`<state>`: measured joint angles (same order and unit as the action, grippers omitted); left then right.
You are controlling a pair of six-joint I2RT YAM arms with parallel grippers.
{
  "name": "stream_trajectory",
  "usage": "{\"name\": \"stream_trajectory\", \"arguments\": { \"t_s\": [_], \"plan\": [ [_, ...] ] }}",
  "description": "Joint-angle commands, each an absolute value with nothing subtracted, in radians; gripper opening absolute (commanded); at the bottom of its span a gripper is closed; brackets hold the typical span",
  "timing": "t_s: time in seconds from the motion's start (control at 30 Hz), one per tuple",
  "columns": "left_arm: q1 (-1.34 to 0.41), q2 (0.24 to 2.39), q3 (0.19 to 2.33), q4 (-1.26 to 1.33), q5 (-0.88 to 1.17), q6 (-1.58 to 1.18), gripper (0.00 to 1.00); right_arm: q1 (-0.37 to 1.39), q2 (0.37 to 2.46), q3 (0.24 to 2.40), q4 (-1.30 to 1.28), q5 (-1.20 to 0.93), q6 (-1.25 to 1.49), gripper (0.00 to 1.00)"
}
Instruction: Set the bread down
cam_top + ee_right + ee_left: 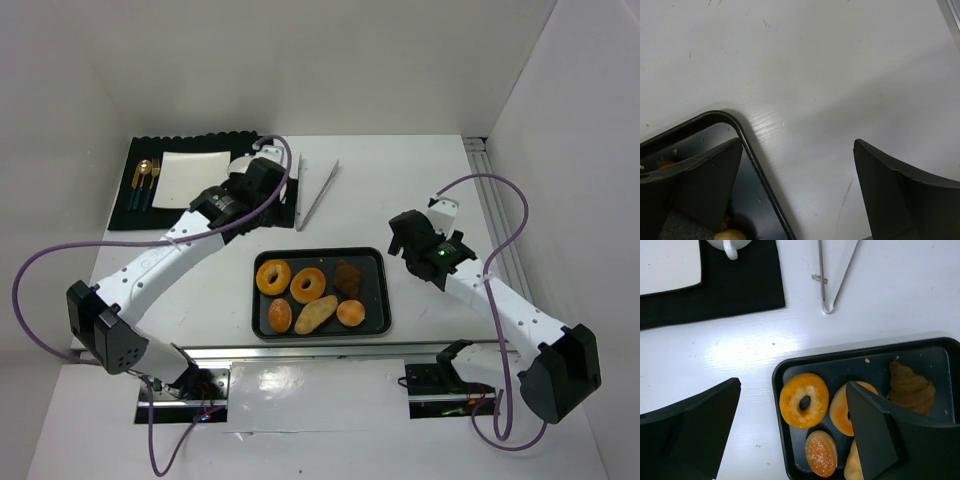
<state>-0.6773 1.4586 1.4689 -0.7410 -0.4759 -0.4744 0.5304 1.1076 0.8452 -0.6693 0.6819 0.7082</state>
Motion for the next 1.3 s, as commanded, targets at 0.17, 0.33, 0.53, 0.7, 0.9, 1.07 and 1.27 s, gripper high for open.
{"name": "stream_trajectory", "arguments": {
  "t_s": [0.17,0.33,0.53,0.7,0.9,1.07,1.27],
  "plan": [
    [-0.627,1.555,1.552,-0.721,-0.273,-0.466,1.0,0.538,1.123,0.873,-0.689,0.692,0.746,0.99],
    [-0.607,1.719,1.649,-0.709,-0.252,-0.442,1.0,0.538,1.114,0.864,-0.678,0.68,0.736,0.99],
    [-0.598,2.026,1.859,-0.709,-0.239,-0.419,0.98,0.538,1.103,0.851,-0.655,0.638,0.727,0.99],
    [-0.533,2.206,1.996,-0.73,-0.177,-0.455,0.98,0.538,1.114,0.851,-0.646,0.62,0.727,0.99],
    [-0.511,2.275,1.999,-0.667,-0.169,-0.457,0.99,0.538,1.132,0.851,-0.635,0.62,0.706,0.99],
    [-0.511,2.316,2.011,-0.657,-0.201,-0.427,0.99,0.538,1.176,0.851,-0.603,0.609,0.686,0.99],
    [-0.5,2.459,2.178,-0.676,-0.15,-0.391,0.99,0.538,1.198,0.871,-0.603,0.6,0.686,0.99]
  ]
}}
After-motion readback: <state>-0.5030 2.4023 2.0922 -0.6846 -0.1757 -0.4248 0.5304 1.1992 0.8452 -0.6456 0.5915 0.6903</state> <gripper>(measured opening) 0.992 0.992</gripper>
